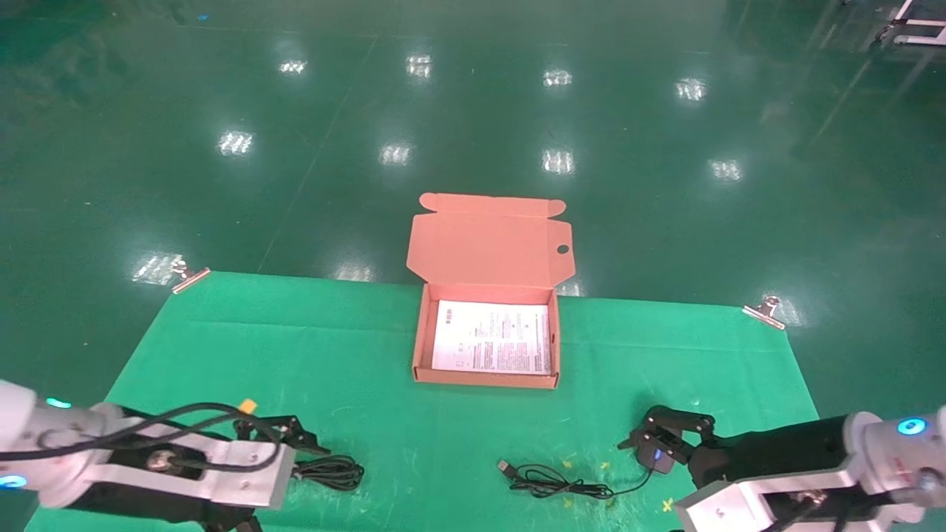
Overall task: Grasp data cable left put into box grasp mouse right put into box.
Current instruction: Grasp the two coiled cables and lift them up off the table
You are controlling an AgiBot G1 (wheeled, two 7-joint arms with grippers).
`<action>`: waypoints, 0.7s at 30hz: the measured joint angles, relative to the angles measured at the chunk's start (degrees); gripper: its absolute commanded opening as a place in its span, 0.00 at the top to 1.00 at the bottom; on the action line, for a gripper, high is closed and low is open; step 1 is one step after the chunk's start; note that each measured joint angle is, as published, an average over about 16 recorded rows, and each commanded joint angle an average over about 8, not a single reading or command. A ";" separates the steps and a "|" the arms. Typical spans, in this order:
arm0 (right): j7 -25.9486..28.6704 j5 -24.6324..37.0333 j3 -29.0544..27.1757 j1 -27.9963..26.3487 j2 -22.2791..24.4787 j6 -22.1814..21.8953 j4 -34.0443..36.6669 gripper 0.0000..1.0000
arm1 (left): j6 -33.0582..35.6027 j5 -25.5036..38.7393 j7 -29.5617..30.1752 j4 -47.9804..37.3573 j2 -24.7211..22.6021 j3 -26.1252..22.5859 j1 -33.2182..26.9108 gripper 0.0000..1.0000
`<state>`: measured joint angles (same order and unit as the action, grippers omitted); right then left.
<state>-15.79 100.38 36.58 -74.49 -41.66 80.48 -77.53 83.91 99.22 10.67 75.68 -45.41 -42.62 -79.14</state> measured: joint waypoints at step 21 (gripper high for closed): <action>7.47 12.67 2.72 4.77 -6.05 -10.52 3.81 0.00 | -8.48 12.31 0.65 -12.95 -7.68 -4.09 1.31 0.00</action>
<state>-8.32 113.05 39.30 -69.72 -47.71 69.96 -73.72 75.43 111.52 11.32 62.73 -53.09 -46.70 -77.83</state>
